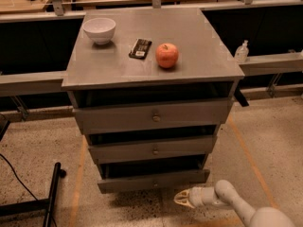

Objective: Close bottom drawer

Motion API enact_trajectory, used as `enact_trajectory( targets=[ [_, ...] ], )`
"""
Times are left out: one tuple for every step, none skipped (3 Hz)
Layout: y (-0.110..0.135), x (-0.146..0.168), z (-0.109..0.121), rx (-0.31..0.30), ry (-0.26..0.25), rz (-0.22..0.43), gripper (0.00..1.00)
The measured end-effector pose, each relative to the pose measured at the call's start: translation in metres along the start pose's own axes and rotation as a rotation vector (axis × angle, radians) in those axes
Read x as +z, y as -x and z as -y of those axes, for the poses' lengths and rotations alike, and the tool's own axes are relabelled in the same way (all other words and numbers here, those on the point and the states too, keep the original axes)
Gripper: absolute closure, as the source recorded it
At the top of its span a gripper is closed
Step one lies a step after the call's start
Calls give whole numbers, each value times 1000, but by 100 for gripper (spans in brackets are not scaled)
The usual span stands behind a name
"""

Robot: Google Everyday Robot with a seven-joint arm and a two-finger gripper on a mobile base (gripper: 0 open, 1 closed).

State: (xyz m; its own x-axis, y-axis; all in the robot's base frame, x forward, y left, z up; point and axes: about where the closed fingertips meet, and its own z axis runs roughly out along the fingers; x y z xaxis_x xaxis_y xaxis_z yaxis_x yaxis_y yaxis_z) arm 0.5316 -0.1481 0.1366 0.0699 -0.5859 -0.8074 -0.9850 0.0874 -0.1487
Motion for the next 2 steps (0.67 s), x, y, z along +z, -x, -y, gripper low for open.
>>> enact_trajectory(
  targets=[
    [2,14,18,-12,-3,-28,100],
    [-1,25,40,-24,-13,-75,100]
  ],
)
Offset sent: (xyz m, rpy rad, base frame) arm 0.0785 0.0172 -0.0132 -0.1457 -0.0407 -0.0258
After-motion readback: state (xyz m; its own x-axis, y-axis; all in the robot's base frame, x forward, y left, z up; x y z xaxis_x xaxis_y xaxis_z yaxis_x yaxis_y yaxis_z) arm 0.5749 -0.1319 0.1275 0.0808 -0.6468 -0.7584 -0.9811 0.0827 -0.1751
